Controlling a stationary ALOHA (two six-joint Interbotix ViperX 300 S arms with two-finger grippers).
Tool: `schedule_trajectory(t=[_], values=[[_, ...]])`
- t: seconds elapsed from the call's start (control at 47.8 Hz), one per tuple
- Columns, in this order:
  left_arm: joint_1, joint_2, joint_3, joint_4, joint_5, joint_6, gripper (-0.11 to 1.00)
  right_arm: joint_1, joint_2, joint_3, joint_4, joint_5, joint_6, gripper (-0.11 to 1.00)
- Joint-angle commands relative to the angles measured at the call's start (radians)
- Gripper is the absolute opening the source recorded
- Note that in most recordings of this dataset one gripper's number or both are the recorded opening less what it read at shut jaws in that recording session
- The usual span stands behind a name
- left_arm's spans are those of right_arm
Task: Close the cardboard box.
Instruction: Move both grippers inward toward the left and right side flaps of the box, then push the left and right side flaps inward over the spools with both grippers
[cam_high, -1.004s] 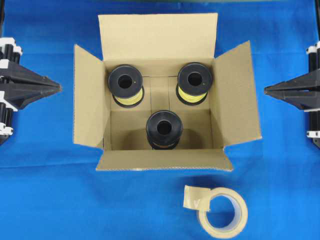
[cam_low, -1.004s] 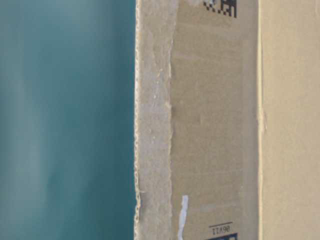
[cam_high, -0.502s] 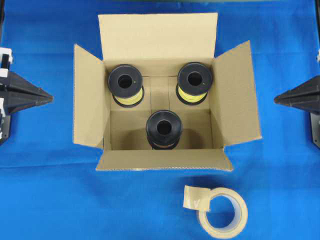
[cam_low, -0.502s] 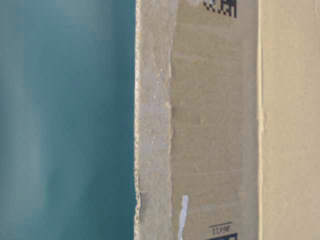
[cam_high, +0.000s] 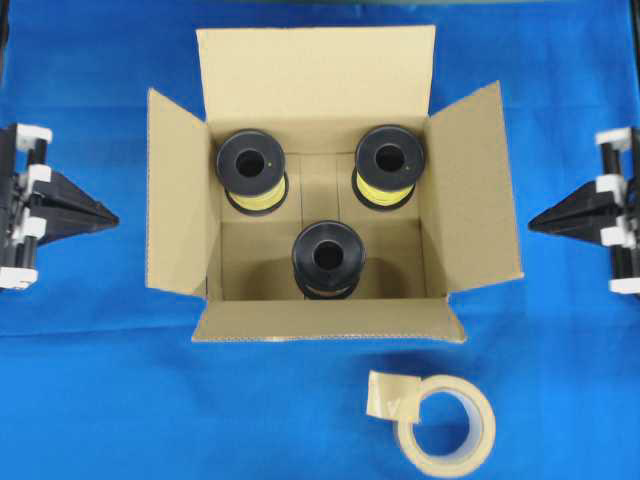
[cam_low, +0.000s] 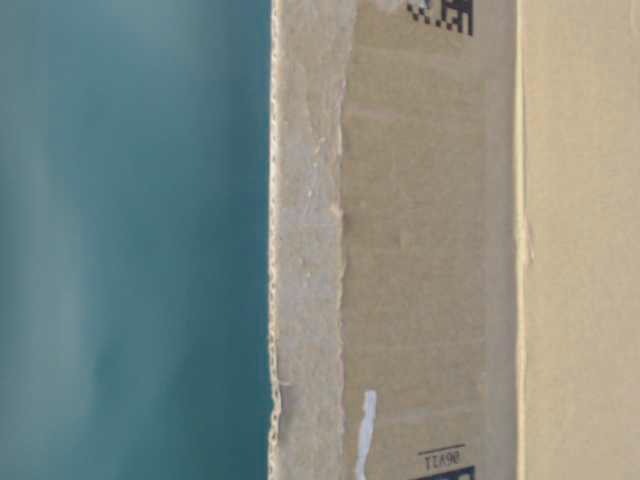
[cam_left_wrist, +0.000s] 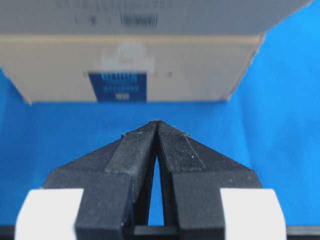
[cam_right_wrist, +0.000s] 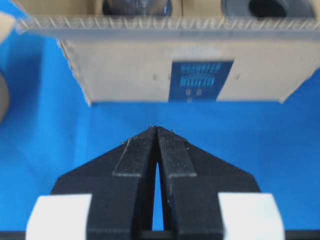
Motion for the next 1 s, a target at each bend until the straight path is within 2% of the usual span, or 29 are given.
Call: schedule_trajectory(t=[0.0, 0.23, 0.314, 0.502, 0.628, 0.983], values=[[0.0, 0.04, -0.006, -0.003, -0.021, -0.002, 0.01, -0.002, 0.049, -0.002, 0.0, -0.026, 0.003, 0.0], [0.0, 0.077, -0.003, -0.003, -0.081, -0.002, 0.01, -0.002, 0.101, 0.003, 0.002, -0.089, 0.006, 0.0], [0.0, 0.084, -0.006, -0.003, -0.121, -0.003, 0.01, -0.002, 0.109, 0.0, 0.003, -0.149, 0.009, 0.0], [0.0, 0.147, -0.015, -0.006, -0.276, -0.008, 0.01, -0.002, 0.19, -0.035, 0.006, -0.268, 0.026, 0.0], [0.0, 0.227, -0.048, -0.006, -0.367, -0.006, 0.01, -0.002, 0.249, -0.074, 0.0, -0.308, 0.028, 0.0], [0.018, 0.425, -0.183, -0.005, -0.466, 0.006, 0.01, -0.005, 0.376, -0.175, -0.011, -0.456, 0.014, 0.0]])
